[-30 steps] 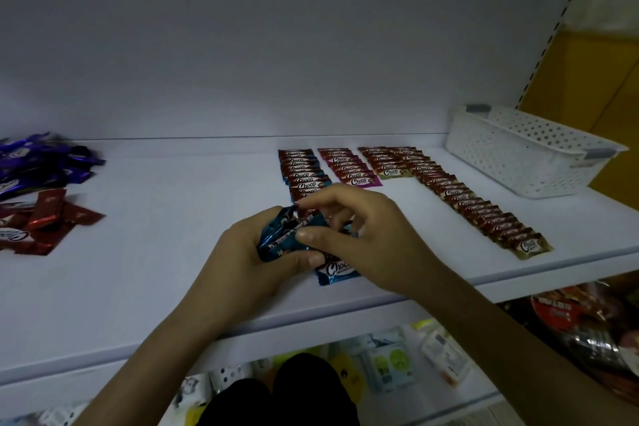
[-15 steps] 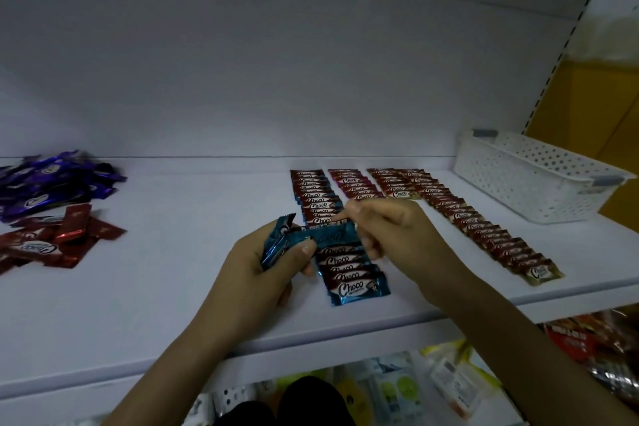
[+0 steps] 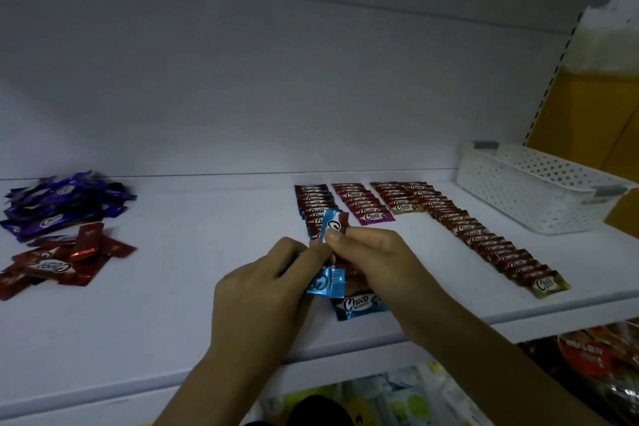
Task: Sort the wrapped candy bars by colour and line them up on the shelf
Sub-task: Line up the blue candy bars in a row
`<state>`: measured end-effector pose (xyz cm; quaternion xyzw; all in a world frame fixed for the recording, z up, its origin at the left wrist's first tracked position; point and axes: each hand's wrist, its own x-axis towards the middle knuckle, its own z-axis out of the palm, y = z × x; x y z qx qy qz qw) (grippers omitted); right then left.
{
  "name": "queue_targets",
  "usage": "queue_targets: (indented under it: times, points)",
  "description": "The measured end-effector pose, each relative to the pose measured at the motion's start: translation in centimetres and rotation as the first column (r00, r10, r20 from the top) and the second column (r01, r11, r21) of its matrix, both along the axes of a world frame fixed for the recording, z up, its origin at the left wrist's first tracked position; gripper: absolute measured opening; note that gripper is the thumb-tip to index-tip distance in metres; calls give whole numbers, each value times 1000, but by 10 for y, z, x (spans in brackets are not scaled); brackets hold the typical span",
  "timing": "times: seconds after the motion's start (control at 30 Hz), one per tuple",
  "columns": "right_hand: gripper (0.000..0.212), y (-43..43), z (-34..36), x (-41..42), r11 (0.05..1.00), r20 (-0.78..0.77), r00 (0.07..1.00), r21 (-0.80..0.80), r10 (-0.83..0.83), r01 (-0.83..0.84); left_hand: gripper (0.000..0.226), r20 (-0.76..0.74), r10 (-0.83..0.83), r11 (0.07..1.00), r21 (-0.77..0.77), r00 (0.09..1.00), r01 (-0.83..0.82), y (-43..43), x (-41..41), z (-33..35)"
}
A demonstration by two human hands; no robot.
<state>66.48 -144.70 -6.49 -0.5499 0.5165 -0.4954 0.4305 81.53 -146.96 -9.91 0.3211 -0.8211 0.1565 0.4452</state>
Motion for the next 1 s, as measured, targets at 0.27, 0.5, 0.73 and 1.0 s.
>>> queue_targets:
  times: [0.27,0.5,0.73,1.0]
  points:
    - [3,5,6,-47,970,-213,965,-217,-157,110,21,61,-53,961,274,997,35,-2,0,-4]
    - [12,19,-3,-72,977,-623,782,-169,-6,-128,14,-259,-4,728,662,966,180,-19,2,-10]
    - [5,17,-15,-62,950,-759,647,-250,-71,-189,7,-567,30,539,703,823,464,-21,5,-5]
    - [10,11,-21,-59,938,-843,522,-275,-130,-210,8,-573,23,521,706,819,479,-23,5,-7]
